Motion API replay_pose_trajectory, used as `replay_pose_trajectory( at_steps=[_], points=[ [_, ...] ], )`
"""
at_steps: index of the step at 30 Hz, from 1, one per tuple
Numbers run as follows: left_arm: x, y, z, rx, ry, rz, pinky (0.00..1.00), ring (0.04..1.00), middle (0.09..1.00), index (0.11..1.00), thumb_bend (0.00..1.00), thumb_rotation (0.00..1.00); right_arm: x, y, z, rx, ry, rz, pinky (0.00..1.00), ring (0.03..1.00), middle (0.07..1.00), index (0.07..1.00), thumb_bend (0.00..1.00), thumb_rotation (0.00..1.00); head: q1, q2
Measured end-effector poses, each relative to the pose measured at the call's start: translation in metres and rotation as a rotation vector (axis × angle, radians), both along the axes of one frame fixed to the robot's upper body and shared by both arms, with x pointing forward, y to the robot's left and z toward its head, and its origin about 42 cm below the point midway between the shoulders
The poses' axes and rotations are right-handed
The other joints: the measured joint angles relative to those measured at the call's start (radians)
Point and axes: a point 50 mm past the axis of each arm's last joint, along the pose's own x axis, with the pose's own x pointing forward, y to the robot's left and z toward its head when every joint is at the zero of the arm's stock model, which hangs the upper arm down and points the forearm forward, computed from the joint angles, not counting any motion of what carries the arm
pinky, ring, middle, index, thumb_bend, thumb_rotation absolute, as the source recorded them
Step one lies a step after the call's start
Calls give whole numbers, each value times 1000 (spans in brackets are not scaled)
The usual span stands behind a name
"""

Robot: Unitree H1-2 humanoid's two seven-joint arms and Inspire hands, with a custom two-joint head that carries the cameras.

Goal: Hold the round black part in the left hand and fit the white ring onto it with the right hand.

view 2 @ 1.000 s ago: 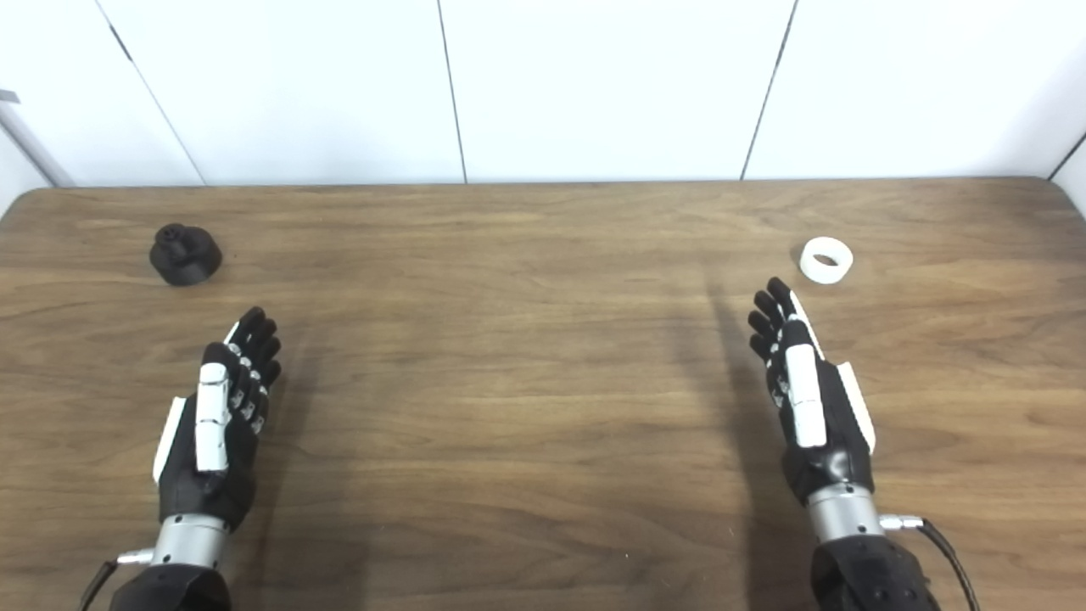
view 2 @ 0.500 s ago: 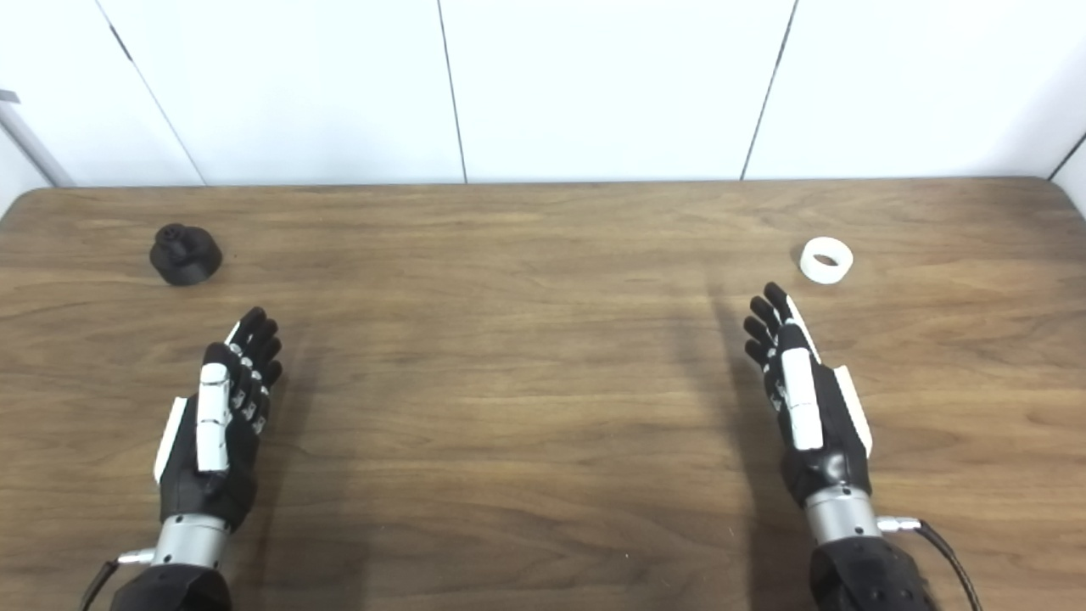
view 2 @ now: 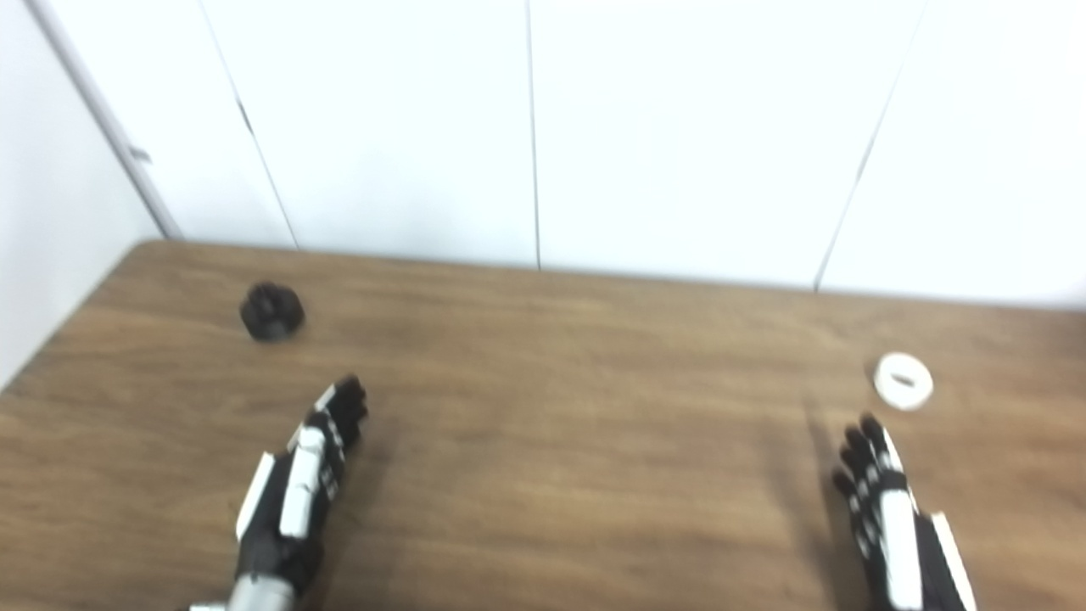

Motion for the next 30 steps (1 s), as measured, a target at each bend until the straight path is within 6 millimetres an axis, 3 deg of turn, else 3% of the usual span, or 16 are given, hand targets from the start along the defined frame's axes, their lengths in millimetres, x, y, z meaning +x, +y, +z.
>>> replay_pose_trajectory(
  at_steps=[4, 19, 30],
  points=[
    [1, -3, -3, 14, -7, -1, 1000, 964, 952, 955, 434, 964, 0, -4, -1, -6, -5, 14, 1000, 995, 991, 1000, 557, 1000, 20, -17],
    [2, -11, -9, 53, -25, 6, 982, 973, 960, 963, 441, 999, 1, -6, 0, -13, 0, -1, 1000, 999, 990, 1000, 529, 1000, 25, -5],
    [2, -13, -6, 74, -9, 16, 985, 965, 950, 959, 467, 827, 2, -6, 1, -10, 11, -3, 1000, 986, 978, 1000, 522, 1000, -23, 12]
  ],
)
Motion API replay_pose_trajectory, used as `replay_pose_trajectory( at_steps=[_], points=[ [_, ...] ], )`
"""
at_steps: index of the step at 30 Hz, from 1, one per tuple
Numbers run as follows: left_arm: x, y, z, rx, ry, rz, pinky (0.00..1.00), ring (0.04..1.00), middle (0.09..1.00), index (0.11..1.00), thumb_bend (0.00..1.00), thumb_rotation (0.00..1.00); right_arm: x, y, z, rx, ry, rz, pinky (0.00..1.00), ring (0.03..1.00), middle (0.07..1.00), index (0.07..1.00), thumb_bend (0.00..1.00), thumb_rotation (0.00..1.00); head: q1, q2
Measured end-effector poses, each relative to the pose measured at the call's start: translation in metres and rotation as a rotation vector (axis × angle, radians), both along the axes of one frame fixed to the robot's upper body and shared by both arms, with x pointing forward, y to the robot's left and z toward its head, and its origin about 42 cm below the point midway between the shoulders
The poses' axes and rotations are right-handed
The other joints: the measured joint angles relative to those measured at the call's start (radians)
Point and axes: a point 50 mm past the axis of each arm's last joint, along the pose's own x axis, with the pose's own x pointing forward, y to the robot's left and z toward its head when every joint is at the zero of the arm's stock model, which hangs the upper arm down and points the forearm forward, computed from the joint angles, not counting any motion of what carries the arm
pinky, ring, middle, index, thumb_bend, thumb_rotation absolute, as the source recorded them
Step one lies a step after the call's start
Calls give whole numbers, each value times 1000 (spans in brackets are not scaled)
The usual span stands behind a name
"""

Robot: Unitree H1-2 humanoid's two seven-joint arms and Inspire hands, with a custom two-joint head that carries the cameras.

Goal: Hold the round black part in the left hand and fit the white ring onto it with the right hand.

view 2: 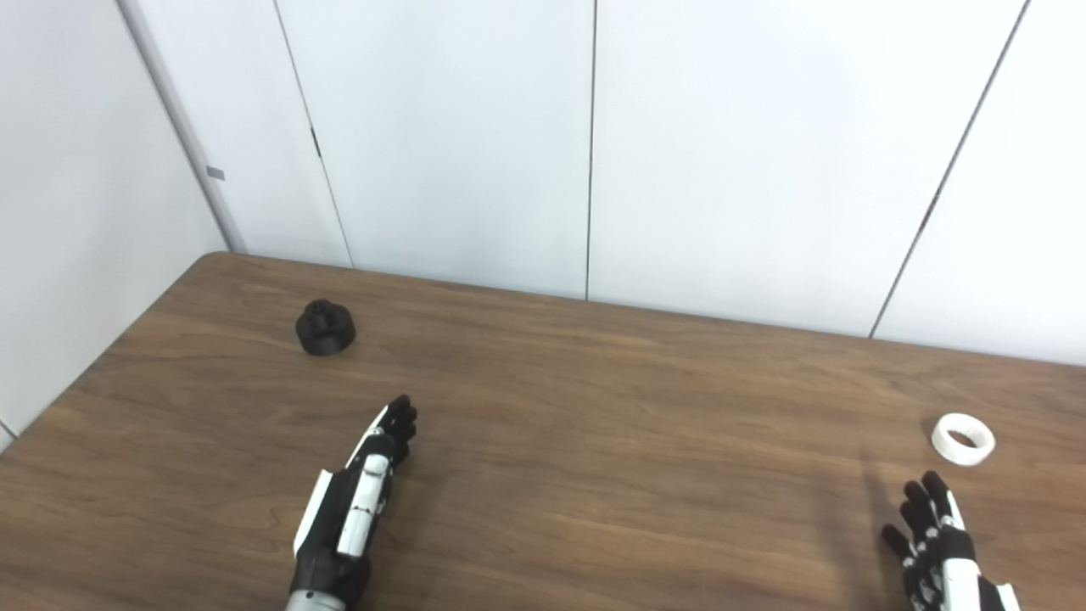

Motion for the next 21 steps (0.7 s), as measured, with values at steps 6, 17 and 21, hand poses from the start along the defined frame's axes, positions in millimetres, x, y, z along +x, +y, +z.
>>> replay_pose_trajectory(
  at_steps=[6, 17, 21],
  points=[
    [-1, 1, 16, 141, 47, 31, 913, 931, 933, 938, 542, 419, 0, 0, 0, 2, -3, 14, 1000, 1000, 998, 1000, 522, 1000, -18, 8],
    [12, 52, 51, 494, 35, 244, 898, 897, 877, 869, 842, 235, -2, -2, -5, 4, -13, 13, 1000, 1000, 981, 1000, 572, 1000, -34, 11],
    [23, 62, 74, 605, -11, 292, 812, 862, 867, 855, 863, 276, -2, -2, -6, 0, -16, 11, 1000, 997, 980, 1000, 573, 1000, -29, 11]
  ],
)
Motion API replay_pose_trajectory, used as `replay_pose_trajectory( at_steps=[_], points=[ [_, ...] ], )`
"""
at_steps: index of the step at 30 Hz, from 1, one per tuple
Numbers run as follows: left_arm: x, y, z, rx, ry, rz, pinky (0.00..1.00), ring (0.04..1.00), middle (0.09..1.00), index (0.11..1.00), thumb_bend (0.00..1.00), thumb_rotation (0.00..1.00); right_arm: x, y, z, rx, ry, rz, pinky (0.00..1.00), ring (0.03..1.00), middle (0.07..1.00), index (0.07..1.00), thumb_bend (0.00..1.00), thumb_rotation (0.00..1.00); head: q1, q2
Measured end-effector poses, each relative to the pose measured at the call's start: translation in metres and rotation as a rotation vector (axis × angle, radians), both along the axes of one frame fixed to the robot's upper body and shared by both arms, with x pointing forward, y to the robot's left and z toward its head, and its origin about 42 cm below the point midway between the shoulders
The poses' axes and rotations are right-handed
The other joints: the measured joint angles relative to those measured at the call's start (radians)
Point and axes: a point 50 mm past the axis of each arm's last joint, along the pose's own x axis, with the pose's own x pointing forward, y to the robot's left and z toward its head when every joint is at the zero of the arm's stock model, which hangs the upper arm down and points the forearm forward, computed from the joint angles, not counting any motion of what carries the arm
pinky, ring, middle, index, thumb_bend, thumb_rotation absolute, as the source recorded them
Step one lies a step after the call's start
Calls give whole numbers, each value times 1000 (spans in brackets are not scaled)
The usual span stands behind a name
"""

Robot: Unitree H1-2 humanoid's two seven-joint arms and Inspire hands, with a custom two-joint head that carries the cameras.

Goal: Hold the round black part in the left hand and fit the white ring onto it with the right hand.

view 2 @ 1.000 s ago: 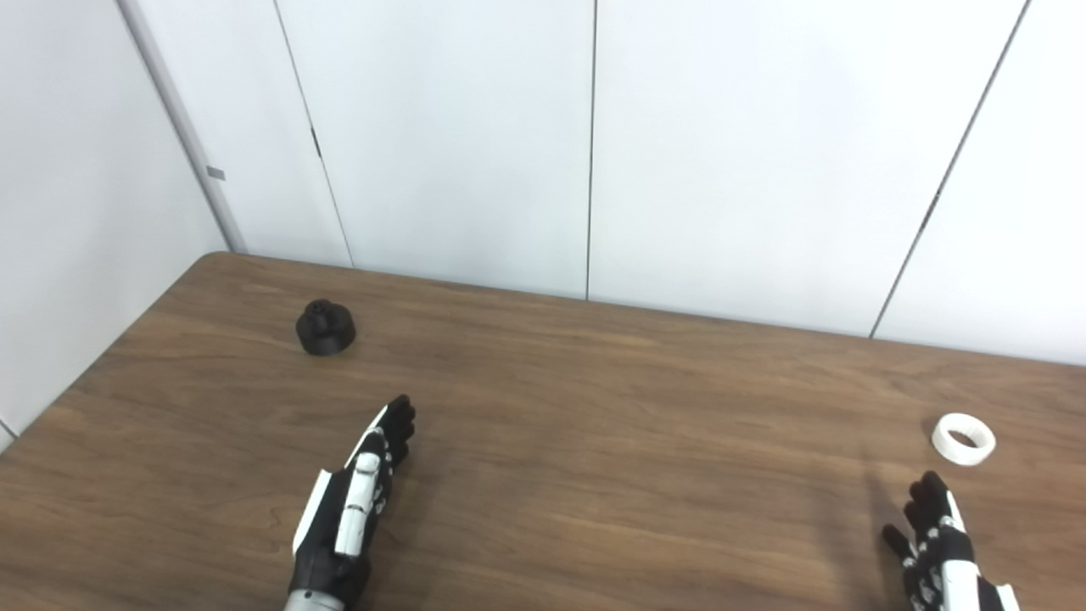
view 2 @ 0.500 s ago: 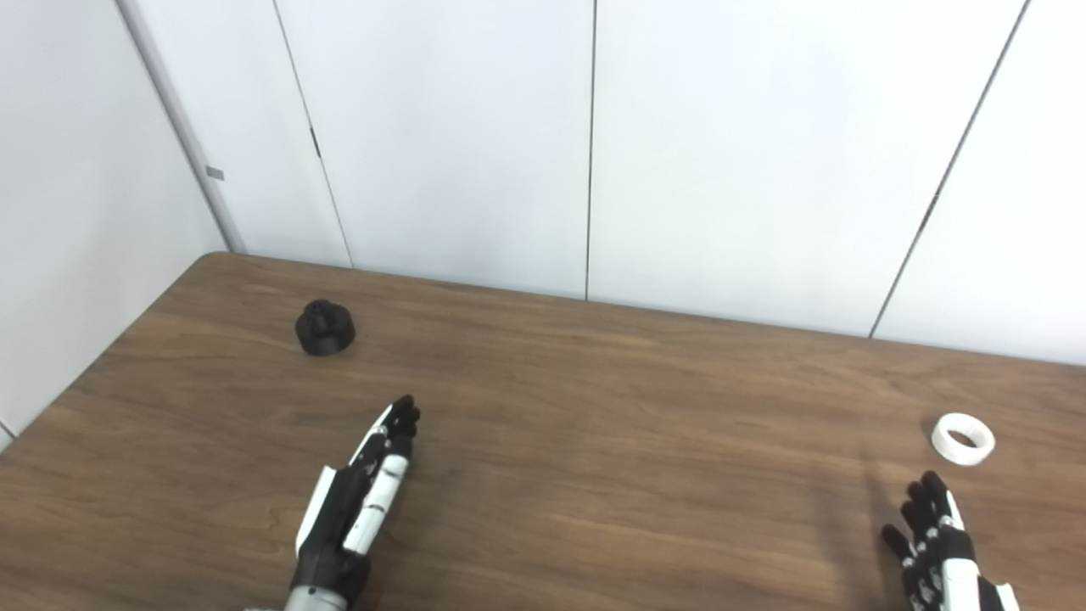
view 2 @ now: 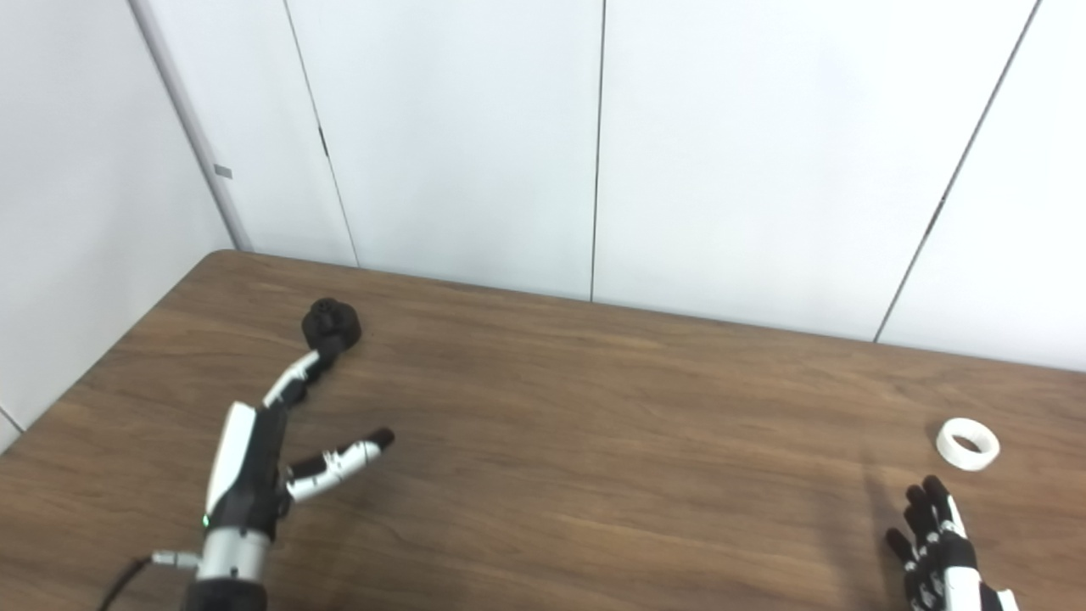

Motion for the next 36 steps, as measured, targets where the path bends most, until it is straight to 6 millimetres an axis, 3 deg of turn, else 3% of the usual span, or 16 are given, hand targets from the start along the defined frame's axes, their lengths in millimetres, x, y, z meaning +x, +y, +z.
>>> replay_pose_trajectory(
  at_steps=[6, 12, 15, 25, 36],
  points=[
    [17, 12, 18, 70, 8, 44, 850, 902, 897, 870, 853, 299, 0, 0, -1, 0, -9, 0, 1000, 988, 978, 1000, 576, 1000, 6, -2],
    [35, 31, 31, 170, 27, 91, 827, 912, 903, 858, 875, 322, 0, -1, -1, -5, -10, 1, 1000, 983, 972, 997, 608, 1000, 11, -5],
    [44, 43, 29, 218, 63, 133, 830, 910, 891, 837, 905, 345, 0, -1, -1, -5, -10, 1, 1000, 982, 971, 995, 613, 1000, 11, -5],
    [81, 63, 16, 330, 149, 212, 993, 931, 876, 816, 921, 373, 1, -1, -1, -11, -10, 2, 1000, 978, 964, 988, 616, 1000, 6, -5],
    [119, 85, 1, 449, 286, 247, 1000, 943, 892, 825, 932, 354, 1, -1, -1, -10, -10, 2, 1000, 967, 956, 985, 629, 1000, 0, -5]
  ],
)
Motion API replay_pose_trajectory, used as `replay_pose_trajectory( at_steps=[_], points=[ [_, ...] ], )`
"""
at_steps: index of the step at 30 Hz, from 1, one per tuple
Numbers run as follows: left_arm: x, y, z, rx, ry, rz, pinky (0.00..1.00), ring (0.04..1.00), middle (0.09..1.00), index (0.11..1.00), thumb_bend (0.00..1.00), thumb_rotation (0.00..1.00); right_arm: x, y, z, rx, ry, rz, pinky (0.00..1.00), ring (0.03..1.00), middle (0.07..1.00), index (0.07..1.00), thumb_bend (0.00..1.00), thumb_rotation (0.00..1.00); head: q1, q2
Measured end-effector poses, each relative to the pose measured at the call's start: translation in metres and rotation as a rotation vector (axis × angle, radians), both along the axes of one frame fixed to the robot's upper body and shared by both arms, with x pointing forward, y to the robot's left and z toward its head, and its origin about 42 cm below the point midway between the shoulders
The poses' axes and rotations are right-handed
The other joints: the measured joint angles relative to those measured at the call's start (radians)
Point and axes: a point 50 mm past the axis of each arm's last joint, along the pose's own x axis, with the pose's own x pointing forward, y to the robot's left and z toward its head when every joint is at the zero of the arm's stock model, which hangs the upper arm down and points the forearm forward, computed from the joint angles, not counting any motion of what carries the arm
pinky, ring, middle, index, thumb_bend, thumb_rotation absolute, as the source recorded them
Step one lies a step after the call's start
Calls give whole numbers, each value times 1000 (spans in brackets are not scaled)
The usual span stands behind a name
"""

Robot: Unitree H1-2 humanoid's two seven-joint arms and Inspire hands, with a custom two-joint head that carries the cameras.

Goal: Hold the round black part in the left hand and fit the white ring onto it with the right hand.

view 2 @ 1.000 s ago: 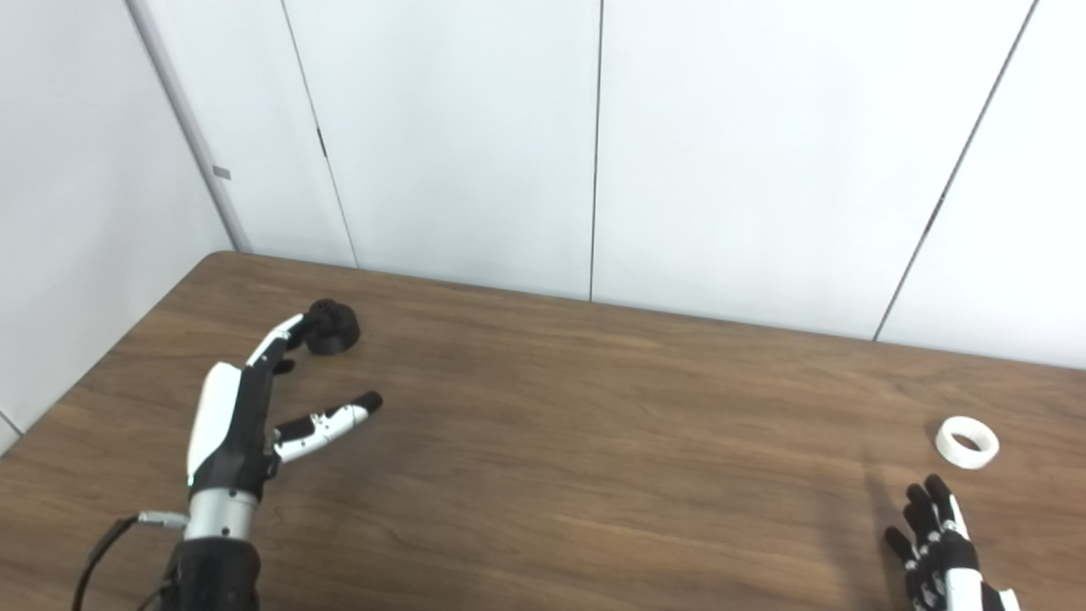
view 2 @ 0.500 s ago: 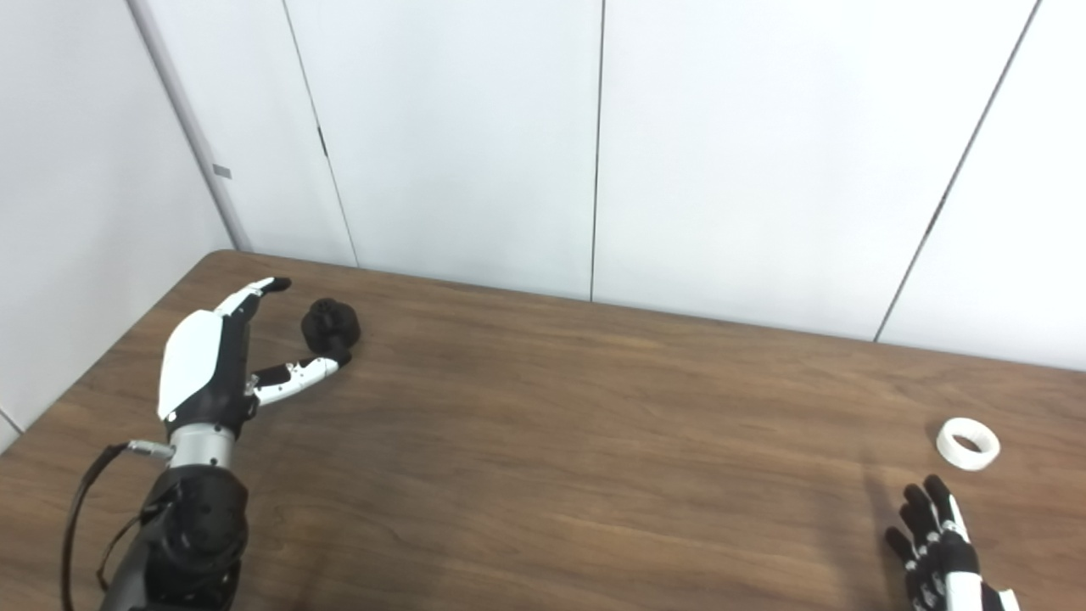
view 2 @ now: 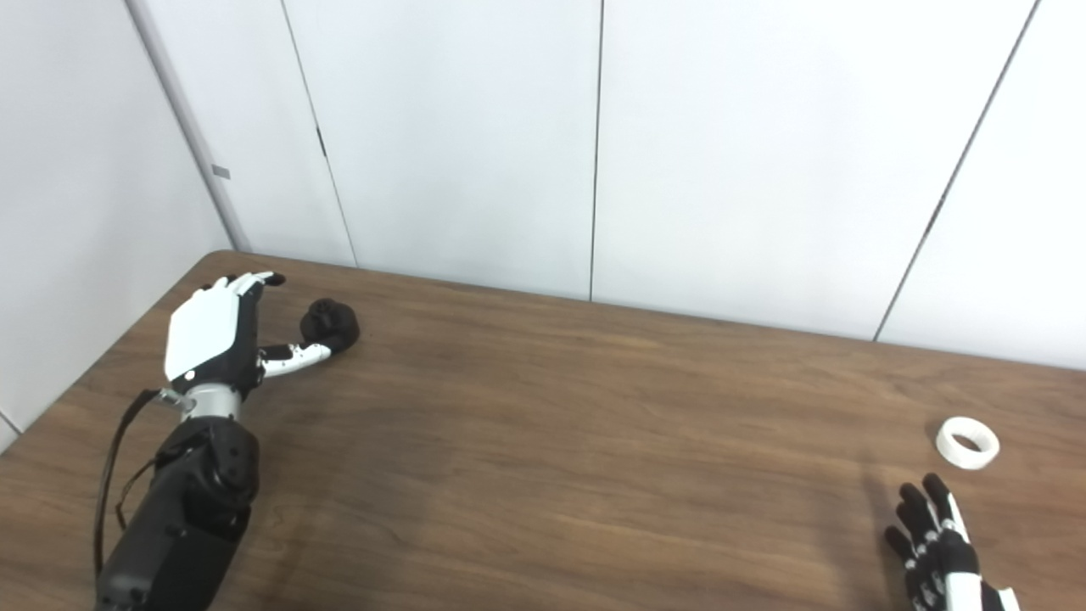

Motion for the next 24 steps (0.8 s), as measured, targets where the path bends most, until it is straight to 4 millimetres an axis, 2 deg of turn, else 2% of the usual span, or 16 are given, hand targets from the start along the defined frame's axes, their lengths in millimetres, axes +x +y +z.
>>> replay_pose_trajectory(
  at_steps=[7, 14, 24],
  points=[
    [19, 10, -10, 16, 75, 9, 997, 944, 900, 835, 942, 403, 1, 1, 0, -1, -3, 2, 991, 946, 946, 978, 622, 1000, -9, -3],
    [34, 12, -12, -7, 127, -5, 1000, 967, 913, 842, 957, 427, 0, 1, -1, -19, 4, -4, 950, 933, 928, 960, 623, 1000, -17, -5],
    [52, 14, -4, -66, 140, -1, 998, 940, 888, 799, 945, 369, -1, 0, -1, -25, 5, -6, 940, 931, 928, 958, 632, 1000, -20, -2]
  ],
)
